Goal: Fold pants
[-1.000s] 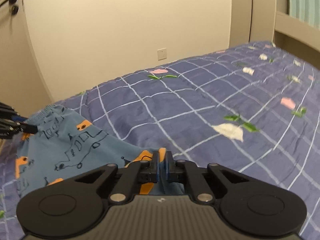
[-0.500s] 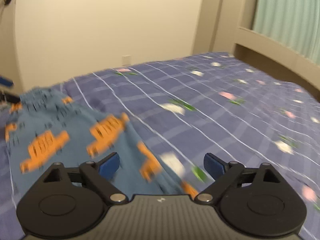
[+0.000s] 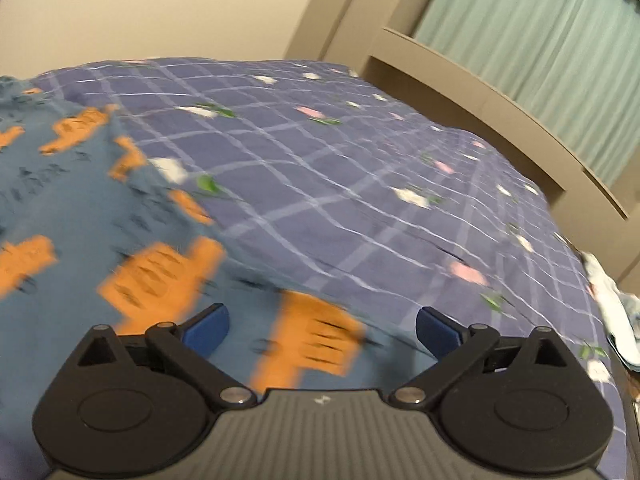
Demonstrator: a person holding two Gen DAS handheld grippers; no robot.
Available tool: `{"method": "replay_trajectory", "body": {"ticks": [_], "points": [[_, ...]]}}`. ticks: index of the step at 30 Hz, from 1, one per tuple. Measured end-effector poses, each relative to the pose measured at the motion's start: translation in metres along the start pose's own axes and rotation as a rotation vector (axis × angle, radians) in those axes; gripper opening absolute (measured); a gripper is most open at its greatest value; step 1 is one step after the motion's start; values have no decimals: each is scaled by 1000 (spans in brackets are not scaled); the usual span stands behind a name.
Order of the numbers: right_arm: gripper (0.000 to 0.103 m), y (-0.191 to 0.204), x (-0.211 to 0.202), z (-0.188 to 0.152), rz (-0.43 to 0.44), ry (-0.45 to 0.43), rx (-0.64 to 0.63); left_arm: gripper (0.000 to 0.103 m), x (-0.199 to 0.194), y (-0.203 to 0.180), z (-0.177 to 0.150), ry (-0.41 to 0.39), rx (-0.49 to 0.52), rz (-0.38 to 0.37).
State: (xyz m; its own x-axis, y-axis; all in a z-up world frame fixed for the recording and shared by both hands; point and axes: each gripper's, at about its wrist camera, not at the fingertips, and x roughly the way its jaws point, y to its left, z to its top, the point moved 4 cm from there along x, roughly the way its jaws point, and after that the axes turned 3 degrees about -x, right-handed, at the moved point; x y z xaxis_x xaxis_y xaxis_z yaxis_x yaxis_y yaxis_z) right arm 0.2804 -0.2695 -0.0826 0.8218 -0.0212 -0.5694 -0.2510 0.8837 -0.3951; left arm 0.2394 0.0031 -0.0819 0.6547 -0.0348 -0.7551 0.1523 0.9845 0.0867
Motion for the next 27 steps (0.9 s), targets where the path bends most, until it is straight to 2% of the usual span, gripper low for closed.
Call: {"method": "replay_trajectory", "body": {"ticks": [2, 5, 9, 14, 19, 24, 27], "points": [[102, -19, 3, -7, -32, -3, 27, 102, 6, 2, -6, 32, -7, 15], [102, -44, -1, -13, -39, -32, 60, 102, 6, 8, -7, 39, -40, 16], [103, -63, -27, -23, -27, -103, 107, 102, -3, 0, 1, 35, -53, -8], [103, -79, -75, -51, 69, -162, 255, 102, -12, -34, 24, -9, -24, -81], [103, -92, -108, -92, 123, -124, 406, 102, -7, -86, 50, -41, 22, -163], [103, -97, -115, -127, 211, -45, 557, 102, 8, -145, 71, -48, 36, -276], [103, -100, -116, -140, 269, -26, 636, 102, 23, -181, 84, -47, 38, -344]]}}
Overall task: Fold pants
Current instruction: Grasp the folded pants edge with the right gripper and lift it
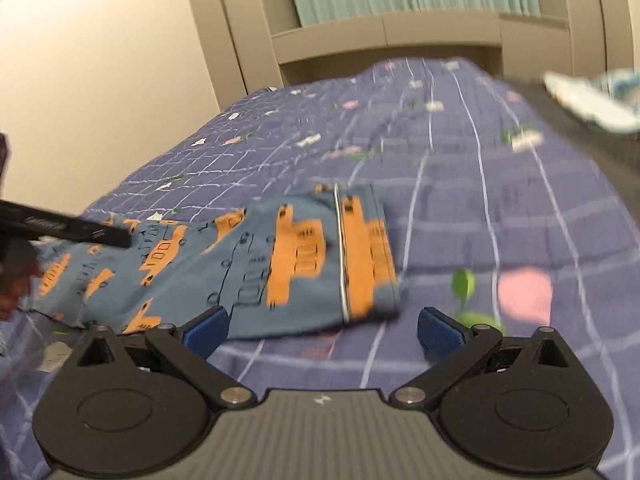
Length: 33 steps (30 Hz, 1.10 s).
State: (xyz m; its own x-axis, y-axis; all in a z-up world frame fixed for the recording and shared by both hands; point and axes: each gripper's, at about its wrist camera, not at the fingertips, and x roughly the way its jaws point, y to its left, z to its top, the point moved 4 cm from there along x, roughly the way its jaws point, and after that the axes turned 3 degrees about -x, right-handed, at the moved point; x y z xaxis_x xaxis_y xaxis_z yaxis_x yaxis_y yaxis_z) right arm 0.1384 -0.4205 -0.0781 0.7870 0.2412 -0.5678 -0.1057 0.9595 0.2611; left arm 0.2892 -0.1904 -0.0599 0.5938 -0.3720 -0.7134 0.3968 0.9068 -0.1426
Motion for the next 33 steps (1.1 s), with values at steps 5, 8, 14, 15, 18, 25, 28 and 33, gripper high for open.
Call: {"method": "replay_trajectory", "body": {"ticks": [5, 8, 14, 15, 18, 25, 28, 33], "points": [[103, -15, 2, 2, 118, -2, 121, 102, 48, -42, 25, 46, 51, -78], [103, -24, 6, 5, 235, 12, 237, 102, 76, -58, 37, 68, 97, -74], [103, -48, 14, 7, 263, -32, 457, 103, 112, -61, 41, 140, 100, -28], [103, -50, 14, 7, 256, -43, 478, 103, 113, -59, 41, 143, 81, -33], [103, -53, 12, 3, 226, -104, 527, 103, 116, -55, 43, 151, 34, -37], [60, -52, 7, -5, 102, -148, 531, 102, 97, -59, 54, 124, 9, -12], [42, -46, 11, -2, 38, -129, 485, 102, 85, -65, 61, 120, -39, -78], [18, -22, 6, 6, -56, -137, 313, 102, 69, -93, 69, 151, -54, -243]]}}
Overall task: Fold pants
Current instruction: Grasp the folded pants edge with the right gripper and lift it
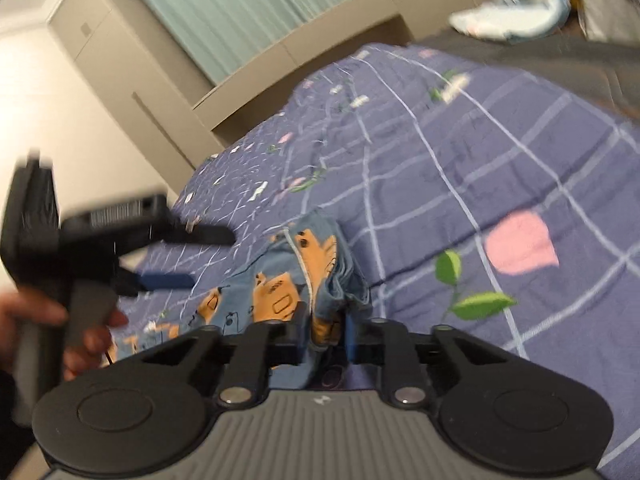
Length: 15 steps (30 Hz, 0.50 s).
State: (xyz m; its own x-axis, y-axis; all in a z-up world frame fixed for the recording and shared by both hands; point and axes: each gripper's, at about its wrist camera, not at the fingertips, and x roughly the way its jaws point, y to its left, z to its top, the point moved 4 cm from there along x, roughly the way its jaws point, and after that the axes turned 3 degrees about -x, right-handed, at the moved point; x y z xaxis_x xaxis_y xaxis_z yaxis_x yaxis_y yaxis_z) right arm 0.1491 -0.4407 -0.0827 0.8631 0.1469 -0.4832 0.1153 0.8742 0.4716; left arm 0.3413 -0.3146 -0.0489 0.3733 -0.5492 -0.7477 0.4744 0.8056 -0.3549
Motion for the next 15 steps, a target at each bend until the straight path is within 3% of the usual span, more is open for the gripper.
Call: {"method": "replay_trajectory", "body": {"ticks": [6, 10, 15], "points": [[16, 60, -7, -7, -123, -54, -394, 102, 3, -30, -3, 70, 7, -123], [16, 95, -1, -21, -189, -60, -640, 102, 13, -37, -5, 113, -15, -132], [14, 116, 9, -36, -219, -55, -797, 97, 23, -40, -8, 144, -9, -109]]}}
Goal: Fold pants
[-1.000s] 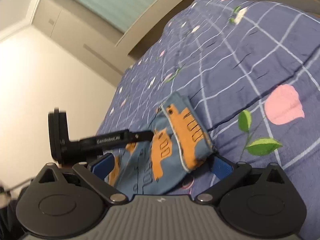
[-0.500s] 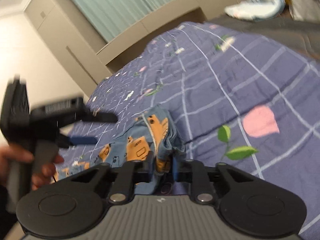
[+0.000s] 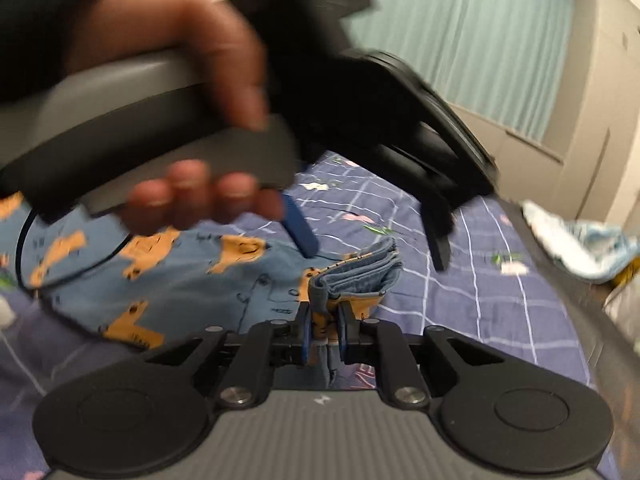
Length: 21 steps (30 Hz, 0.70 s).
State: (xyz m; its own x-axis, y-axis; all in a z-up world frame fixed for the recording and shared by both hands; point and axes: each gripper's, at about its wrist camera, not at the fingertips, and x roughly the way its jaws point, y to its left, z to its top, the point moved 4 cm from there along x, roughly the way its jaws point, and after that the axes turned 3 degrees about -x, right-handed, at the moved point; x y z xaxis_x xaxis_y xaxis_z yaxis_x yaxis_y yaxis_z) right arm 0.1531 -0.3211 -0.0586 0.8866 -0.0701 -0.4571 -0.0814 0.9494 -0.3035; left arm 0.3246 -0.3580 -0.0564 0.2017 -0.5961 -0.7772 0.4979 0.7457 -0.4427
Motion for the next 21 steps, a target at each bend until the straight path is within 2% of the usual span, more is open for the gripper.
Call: {"method": "replay_trajectory", "body": {"ticks": [2, 5, 7, 9, 11, 15, 17, 18, 21], "points": [[14, 7, 1, 1, -4, 1, -31, 94, 3, -1, 0, 10, 12, 16], [14, 12, 0, -2, 3, -1, -48, 82, 8, -3, -3, 26, 31, 39], [14, 13, 0, -2, 5, -1, -47, 68, 9, -1, -4, 14, 28, 61], [14, 11, 0, -3, 2, -4, -39, 37, 6, 5, -4, -8, -6, 58], [14, 10, 1, -3, -6, -4, -31, 25, 5, 13, -3, -19, -55, 33], [19, 9, 1, -6, -10, -3, -22, 17, 1, 19, -4, -53, -95, 14], [34, 9, 1, -7, -4, -4, -11, 16, -1, 19, -5, -59, -105, 3], [46, 9, 1, -8, -4, -6, -6, 16, -1, 20, -6, -64, -110, 0], [49, 8, 2, -8, -22, 2, -14, 14, -6, 22, -7, -79, -135, -7]]}}
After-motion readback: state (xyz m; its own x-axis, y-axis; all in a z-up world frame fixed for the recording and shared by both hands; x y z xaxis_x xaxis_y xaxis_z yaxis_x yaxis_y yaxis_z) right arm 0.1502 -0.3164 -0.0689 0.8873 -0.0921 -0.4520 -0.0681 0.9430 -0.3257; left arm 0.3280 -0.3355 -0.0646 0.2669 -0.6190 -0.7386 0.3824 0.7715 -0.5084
